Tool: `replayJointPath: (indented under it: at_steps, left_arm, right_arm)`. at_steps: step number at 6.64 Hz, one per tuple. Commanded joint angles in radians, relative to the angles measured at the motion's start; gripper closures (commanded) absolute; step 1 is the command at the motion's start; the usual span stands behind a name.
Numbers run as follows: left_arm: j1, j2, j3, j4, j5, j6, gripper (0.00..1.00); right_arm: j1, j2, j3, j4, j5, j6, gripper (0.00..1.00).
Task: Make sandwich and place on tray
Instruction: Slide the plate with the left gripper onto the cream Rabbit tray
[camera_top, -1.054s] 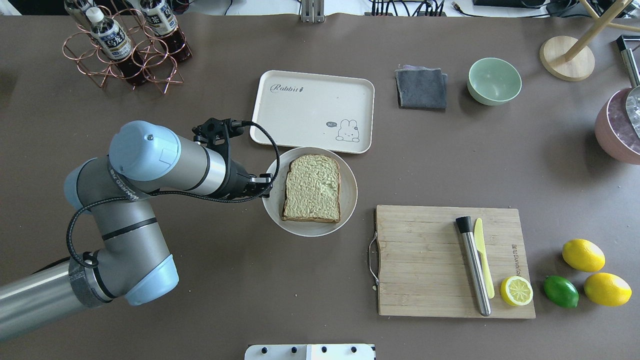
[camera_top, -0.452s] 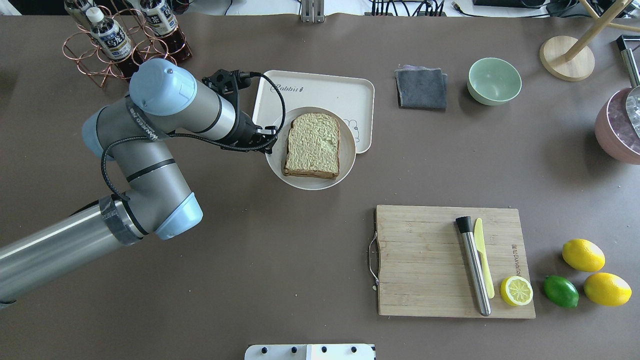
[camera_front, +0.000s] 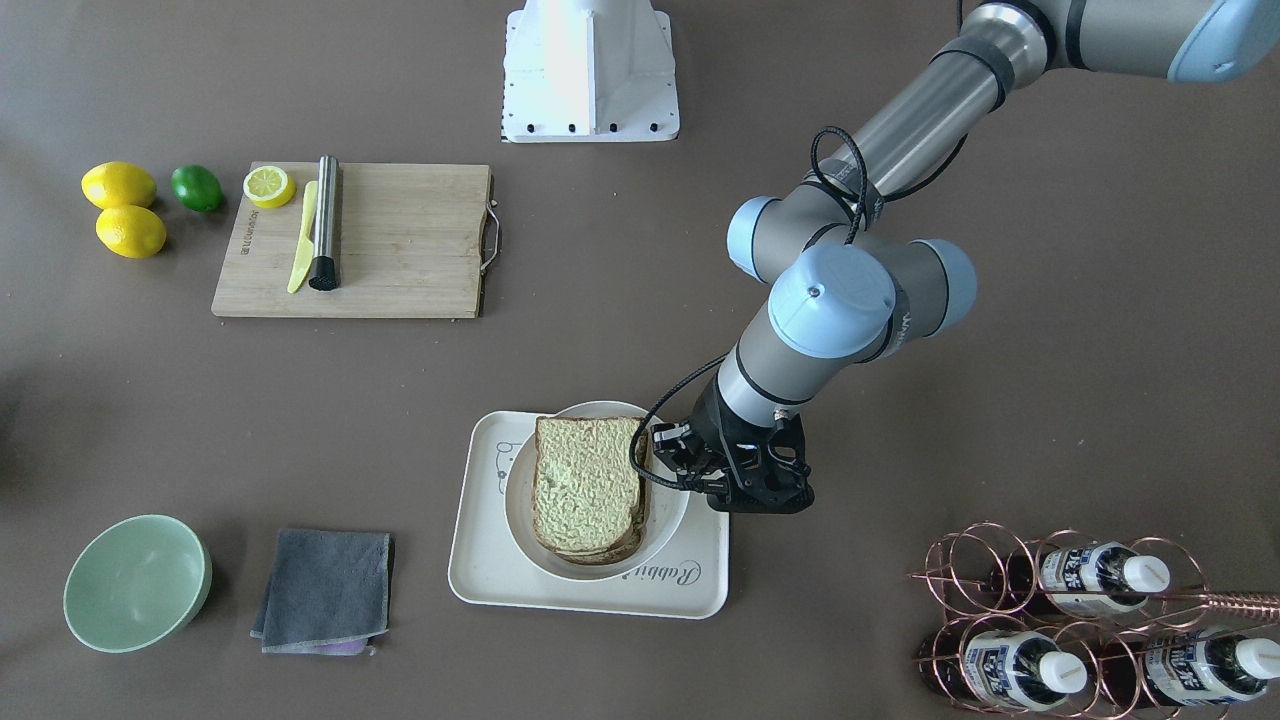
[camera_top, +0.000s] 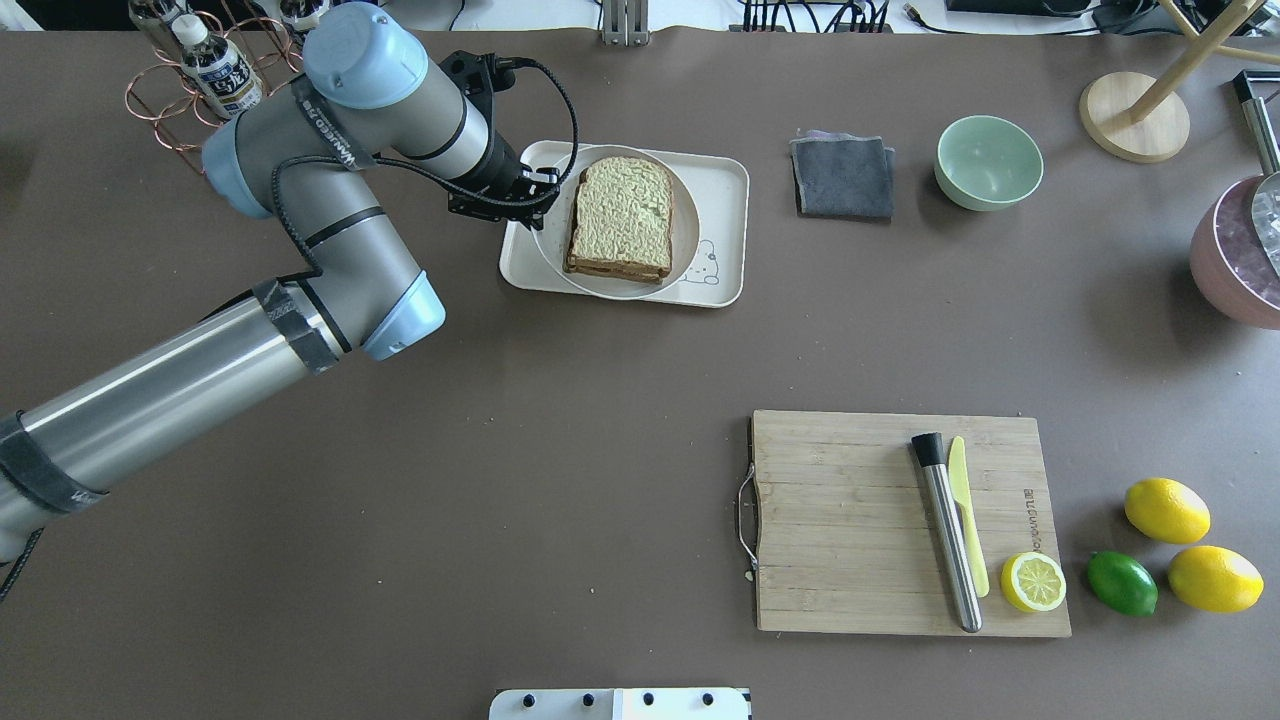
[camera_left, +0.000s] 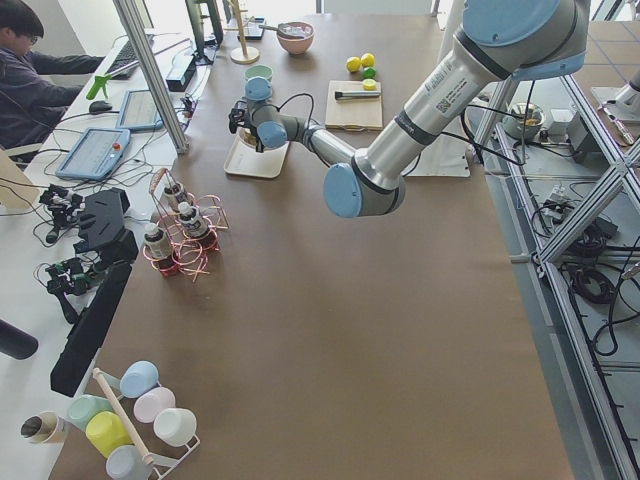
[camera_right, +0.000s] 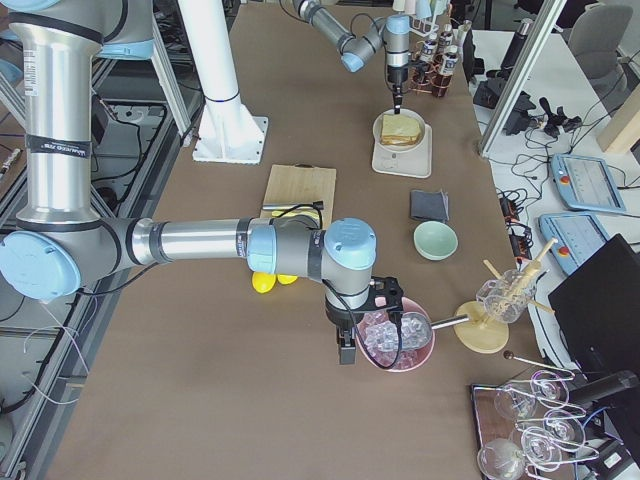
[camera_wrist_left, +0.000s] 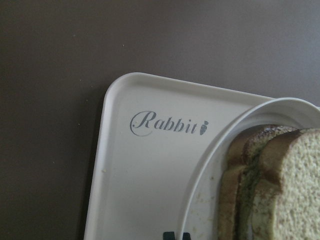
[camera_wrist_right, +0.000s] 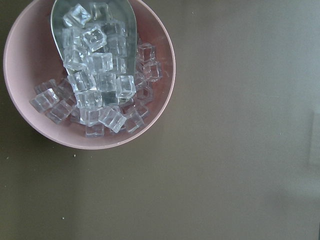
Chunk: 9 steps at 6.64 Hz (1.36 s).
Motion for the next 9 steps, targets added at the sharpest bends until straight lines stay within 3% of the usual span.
replayJointPath:
  at_steps: [1, 5, 6, 8, 9]
  left_arm:
    - [0.016, -0.02, 0.061, -0.056, 0.034, 0.004, 1.0]
    - [0.062, -0.018, 0.06, -0.079, 0.082, 0.005, 1.0]
    - [0.057, -0.012, 0.059, -0.08, 0.081, 0.075, 0.42]
    - [0.044, 0.011, 0.044, -0.08, 0.081, 0.114, 0.24]
    - [0.03, 0.043, -0.006, -0.079, 0.076, 0.119, 0.04]
  right_arm:
    - [0.002, -0.003, 0.001, 0.0, 0.0, -0.001, 0.0]
    - [0.002, -0.012, 0.001, 0.0, 0.0, -0.002, 0.0]
    - [0.002, -0.012, -0.001, 0.0, 0.0, -0.001, 0.0]
    - [0.002, -0.013, -0.001, 0.0, 0.0, -0.001, 0.0]
    - [0.002, -0.013, -0.001, 0.0, 0.0, -0.001, 0.0]
